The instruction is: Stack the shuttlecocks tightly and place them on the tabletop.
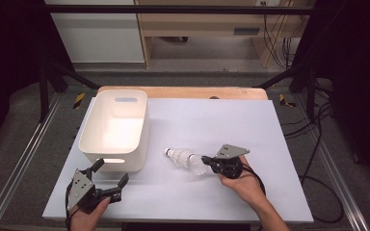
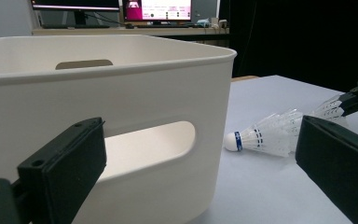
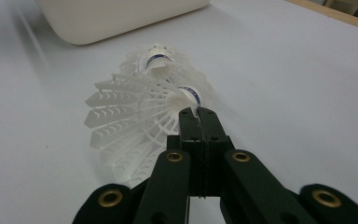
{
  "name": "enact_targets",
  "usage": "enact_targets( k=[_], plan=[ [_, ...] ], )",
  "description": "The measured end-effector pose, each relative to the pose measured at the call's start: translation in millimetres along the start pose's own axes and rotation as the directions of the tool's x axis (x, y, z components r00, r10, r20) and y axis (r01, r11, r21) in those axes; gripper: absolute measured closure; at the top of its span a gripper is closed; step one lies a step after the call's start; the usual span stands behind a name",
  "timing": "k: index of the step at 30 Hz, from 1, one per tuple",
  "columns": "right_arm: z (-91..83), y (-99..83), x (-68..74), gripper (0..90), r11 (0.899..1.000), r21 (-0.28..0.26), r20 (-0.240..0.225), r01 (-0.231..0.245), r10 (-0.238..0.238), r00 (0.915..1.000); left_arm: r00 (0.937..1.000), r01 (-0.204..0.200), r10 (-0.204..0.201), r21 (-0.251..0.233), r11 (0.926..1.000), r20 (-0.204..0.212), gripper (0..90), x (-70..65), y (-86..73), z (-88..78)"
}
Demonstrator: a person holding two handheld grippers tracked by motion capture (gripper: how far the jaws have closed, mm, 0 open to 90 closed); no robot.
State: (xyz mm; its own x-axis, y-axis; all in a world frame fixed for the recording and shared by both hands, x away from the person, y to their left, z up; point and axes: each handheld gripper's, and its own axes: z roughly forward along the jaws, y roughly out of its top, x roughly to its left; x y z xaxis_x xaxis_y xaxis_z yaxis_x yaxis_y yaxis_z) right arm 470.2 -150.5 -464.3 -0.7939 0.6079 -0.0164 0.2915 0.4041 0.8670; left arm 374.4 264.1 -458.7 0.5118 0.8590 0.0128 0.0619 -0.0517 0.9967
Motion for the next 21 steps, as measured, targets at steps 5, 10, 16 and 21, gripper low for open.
enact_targets(
  k=[5, 10, 16, 21],
  plan=[
    [6.6, 1.8, 1.6, 90.0, 1.0, -0.003, -0.014, 0.004, -0.004, 0.9999, 1.0, -0.001, 0.001, 0.003, 1.0, -0.001, 1.8, 0.3, -0.1, 0.0],
    [12.0, 3.2, 2.0, 90.0, 1.0, -0.007, -0.021, 0.002, -0.002, 0.9998, 1.0, -0.001, 0.001, 0.003, 1.0, 0.0, 1.8, 0.3, -0.2, 0.1],
    [17.9, 4.2, 2.8, 90.0, 1.0, -0.002, -0.025, 0.005, -0.005, 0.9997, 1.0, -0.001, 0.001, 0.003, 1.0, 0.002, 1.8, -0.3, -0.2, 0.4],
    [22.4, 4.0, 2.7, 90.0, 1.0, 0.005, -0.023, 0.0, 0.0, 0.9997, 1.0, 0.0, 0.0, 0.003, 1.0, 0.002, 1.8, -0.3, -0.2, 0.3]
  ],
)
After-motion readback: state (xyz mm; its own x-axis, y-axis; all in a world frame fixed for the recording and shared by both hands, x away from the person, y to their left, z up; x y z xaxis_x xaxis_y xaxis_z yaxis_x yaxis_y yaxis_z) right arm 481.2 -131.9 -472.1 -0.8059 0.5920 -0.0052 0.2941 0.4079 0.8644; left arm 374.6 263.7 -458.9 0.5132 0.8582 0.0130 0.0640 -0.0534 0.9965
